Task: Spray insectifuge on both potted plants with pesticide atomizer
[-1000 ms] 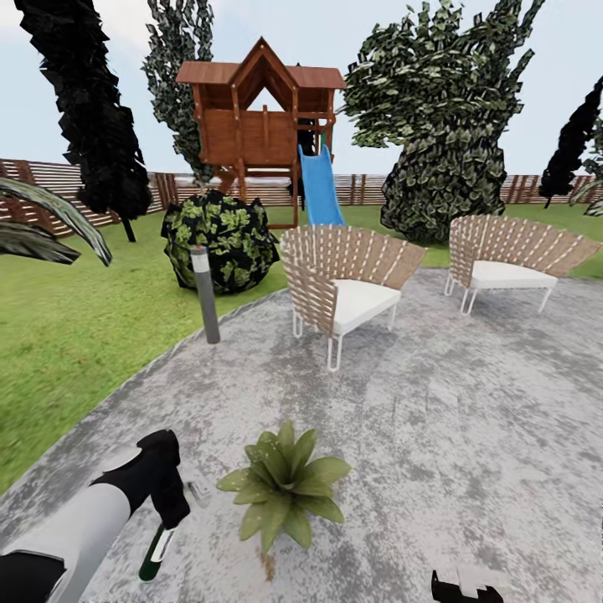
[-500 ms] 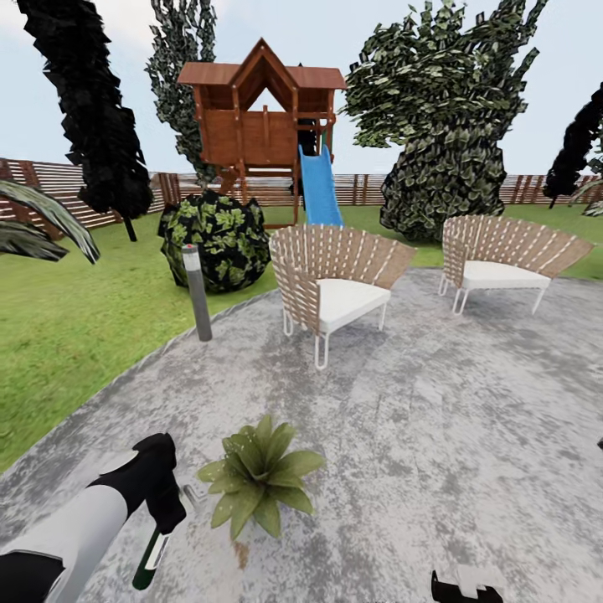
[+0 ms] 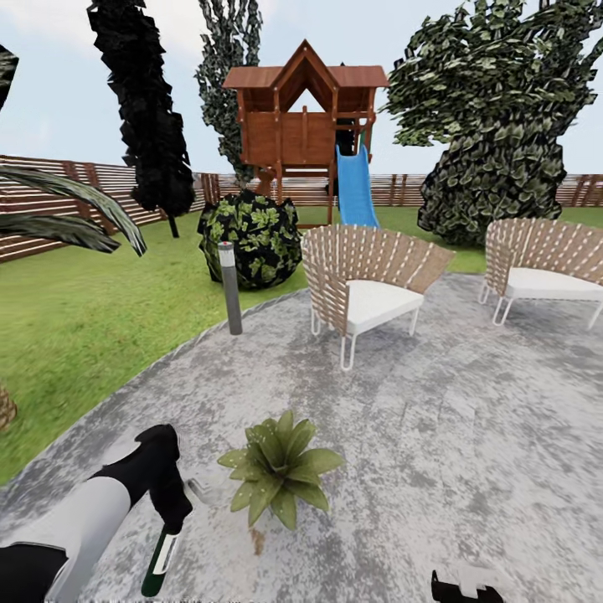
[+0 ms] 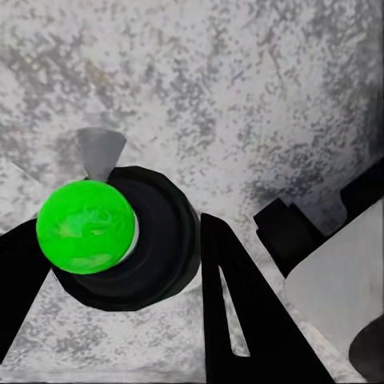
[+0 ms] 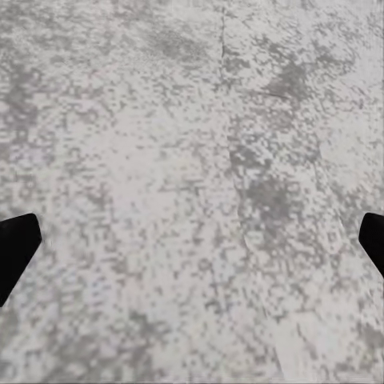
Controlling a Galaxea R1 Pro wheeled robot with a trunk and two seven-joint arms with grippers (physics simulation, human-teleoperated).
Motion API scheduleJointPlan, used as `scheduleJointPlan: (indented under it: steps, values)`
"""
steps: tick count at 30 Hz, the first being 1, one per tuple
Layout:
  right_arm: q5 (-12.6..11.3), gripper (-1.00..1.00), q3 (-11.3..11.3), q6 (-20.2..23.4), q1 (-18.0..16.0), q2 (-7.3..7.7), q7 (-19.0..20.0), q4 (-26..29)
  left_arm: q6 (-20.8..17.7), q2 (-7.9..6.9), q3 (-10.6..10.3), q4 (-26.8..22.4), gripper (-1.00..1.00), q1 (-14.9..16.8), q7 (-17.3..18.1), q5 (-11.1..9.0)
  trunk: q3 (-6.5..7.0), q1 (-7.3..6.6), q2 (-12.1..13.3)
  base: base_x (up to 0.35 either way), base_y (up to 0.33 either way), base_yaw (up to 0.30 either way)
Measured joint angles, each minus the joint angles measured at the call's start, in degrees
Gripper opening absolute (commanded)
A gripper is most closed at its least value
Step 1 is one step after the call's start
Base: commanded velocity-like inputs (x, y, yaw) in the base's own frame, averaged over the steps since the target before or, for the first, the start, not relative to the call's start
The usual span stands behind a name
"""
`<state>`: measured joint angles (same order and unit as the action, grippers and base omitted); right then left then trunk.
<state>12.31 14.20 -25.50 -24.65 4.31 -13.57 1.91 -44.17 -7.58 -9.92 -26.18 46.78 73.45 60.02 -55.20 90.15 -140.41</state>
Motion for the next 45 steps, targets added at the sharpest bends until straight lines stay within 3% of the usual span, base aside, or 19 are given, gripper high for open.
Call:
scheduleJointPlan:
  steps: [5, 14, 22, 35, 45]
  values:
    - [0.0, 1.0, 0.0, 0.0, 0.0, 0.0, 0.0, 0.0, -2.0, 0.02, -0.1, -0.1, -1.0, 0.8, 1.4, 1.6, 0.0, 0.0, 0.0, 0.0, -0.03, 0.227]
    - [0.1, 1.0, 0.0, 0.0, 0.0, 0.18, 0.1, -0.2, -2.2, 0.2, 0.1, -0.1, -1.0, 0.7, 1.4, 1.6, 0.0, 0.0, 0.0, 0.014, -0.248, 0.015]
    - [0.1, 1.0, 0.0, 0.0, 0.0, 0.1, 0.1, -0.1, -4.0, -0.16, 0.0, -0.1, -1.0, 0.4, 1.0, 1.6, 0.0, -0.03, 0.0, 0.281, -0.075, 0.012]
    - [0.1, 1.0, 0.0, 0.0, 0.0, 0.09, 0.0, -0.1, -4.0, -0.38, -0.3, 0.0, -1.0, -0.1, 0.7, 1.7, 0.0, 0.0, 0.0, 0.069, -0.002, 0.252]
    - [0.1, 1.0, 0.0, 0.0, 0.0, 0.1, 0.1, -0.1, -4.0, -0.37, 0.4, -0.2, -1.0, 0.0, 0.6, 1.6, 0.0, 0.0, 0.0, 0.0, -0.24, 0.131]
